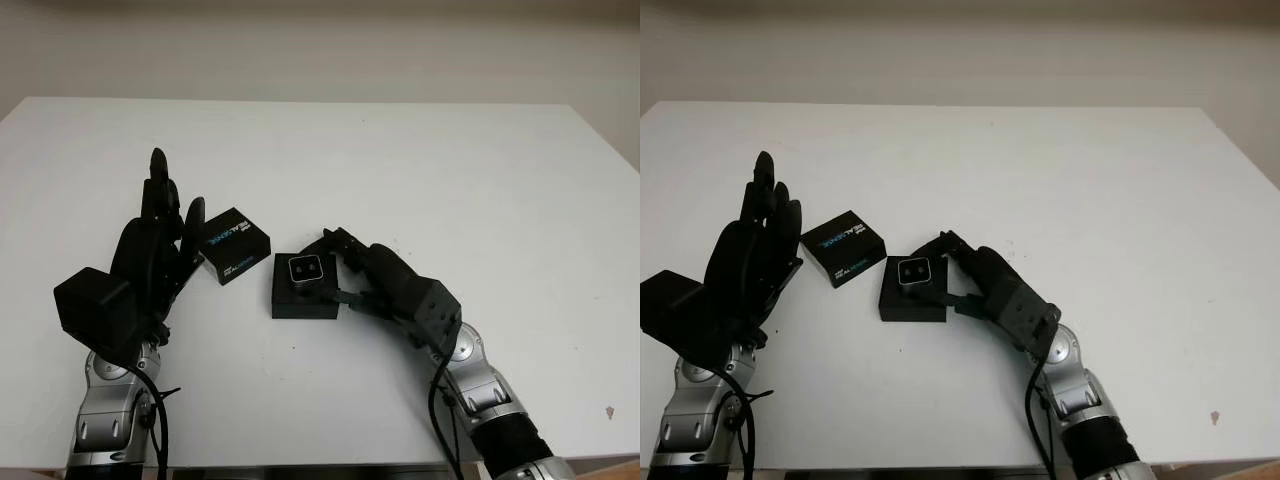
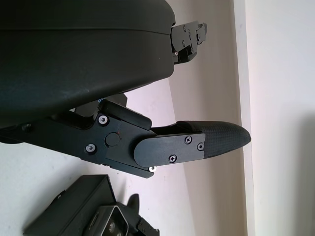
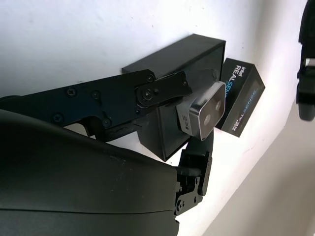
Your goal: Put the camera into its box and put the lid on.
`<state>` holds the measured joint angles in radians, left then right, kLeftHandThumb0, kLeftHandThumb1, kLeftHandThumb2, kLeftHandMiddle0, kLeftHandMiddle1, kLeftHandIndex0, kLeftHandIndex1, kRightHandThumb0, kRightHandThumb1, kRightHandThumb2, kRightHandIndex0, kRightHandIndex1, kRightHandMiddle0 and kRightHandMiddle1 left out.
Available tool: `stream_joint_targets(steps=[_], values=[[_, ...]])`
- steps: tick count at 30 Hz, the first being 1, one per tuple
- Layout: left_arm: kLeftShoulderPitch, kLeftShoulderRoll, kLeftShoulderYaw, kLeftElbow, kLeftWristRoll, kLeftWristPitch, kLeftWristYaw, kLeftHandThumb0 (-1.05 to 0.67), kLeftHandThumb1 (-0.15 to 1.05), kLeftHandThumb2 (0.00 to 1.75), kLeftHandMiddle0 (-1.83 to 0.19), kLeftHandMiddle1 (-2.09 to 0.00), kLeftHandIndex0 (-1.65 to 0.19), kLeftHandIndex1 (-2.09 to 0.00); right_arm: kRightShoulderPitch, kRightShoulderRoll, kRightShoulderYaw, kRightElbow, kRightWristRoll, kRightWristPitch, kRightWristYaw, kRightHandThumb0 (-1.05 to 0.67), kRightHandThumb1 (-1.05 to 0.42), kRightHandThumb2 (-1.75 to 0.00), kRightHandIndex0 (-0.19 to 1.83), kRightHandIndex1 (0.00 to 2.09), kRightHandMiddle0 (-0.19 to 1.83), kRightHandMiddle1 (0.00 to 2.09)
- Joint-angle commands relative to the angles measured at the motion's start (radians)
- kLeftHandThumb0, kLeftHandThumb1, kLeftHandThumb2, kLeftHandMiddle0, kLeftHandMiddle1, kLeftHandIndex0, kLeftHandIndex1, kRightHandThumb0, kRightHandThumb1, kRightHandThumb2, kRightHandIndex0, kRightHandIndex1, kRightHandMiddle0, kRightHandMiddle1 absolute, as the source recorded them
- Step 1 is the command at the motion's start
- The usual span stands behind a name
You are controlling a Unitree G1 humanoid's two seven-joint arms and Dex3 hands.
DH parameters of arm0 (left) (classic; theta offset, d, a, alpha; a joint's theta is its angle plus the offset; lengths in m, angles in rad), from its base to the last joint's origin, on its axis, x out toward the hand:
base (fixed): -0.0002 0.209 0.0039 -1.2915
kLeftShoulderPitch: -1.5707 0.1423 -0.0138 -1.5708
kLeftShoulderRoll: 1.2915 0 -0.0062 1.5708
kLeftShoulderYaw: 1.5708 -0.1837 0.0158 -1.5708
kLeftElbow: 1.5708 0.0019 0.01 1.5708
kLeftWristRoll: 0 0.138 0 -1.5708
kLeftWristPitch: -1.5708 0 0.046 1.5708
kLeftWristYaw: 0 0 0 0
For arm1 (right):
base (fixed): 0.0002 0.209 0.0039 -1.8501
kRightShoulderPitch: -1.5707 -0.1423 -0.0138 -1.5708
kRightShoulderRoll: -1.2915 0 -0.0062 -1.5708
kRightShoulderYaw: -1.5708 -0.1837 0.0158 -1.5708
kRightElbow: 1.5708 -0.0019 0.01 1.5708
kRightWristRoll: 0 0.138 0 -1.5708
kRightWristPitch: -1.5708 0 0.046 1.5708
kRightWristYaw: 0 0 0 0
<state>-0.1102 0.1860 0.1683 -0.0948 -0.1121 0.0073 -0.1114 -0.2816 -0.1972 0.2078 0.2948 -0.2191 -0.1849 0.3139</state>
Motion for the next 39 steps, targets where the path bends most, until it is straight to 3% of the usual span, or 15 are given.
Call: stream_joint_targets(steps=[1, 25, 28, 34, 39], values=[[0.008, 0.006, 0.004, -0.008, -0.002, -0.004, -0.006, -0.74, 1.05, 0.52, 0.19, 0.0, 0.19, 0.0, 0.023, -0.01, 0.013, -0.034, -0.017, 0.007, -0.008, -0.58, -0.98, -0.05, -0.17, 0.03, 0.06, 0.2], [-0.001, 0.009, 0.0, -0.011, 0.006, 0.014, -0.008, -0.76, 1.05, 0.52, 0.19, 0.0, 0.19, 0.0, 0.058, -0.011, 0.008, -0.106, -0.01, -0.055, -0.086, -0.6, -0.97, -0.06, -0.17, 0.04, 0.12, 0.12], [0.001, 0.006, 0.003, -0.014, 0.0, 0.017, -0.009, -0.76, 1.05, 0.51, 0.19, 0.0, 0.19, 0.0, 0.061, -0.04, 0.026, -0.102, -0.078, -0.122, -0.125, -0.64, -1.0, -0.07, -0.16, 0.05, 0.12, 0.11], [0.003, 0.006, 0.001, -0.016, 0.007, 0.016, -0.002, -0.75, 1.05, 0.51, 0.19, 0.0, 0.19, 0.0, 0.044, -0.16, 0.076, -0.083, -0.351, -0.294, -0.276, -0.81, -1.05, -0.36, -0.15, 0.05, 0.08, 0.07], [0.006, 0.007, -0.001, -0.019, 0.011, 0.016, -0.002, -0.76, 1.05, 0.52, 0.19, 0.0, 0.19, 0.0, 0.032, -0.206, 0.085, -0.048, -0.388, -0.342, -0.294, -0.81, -1.05, -0.44, -0.15, 0.05, 0.12, 0.09]])
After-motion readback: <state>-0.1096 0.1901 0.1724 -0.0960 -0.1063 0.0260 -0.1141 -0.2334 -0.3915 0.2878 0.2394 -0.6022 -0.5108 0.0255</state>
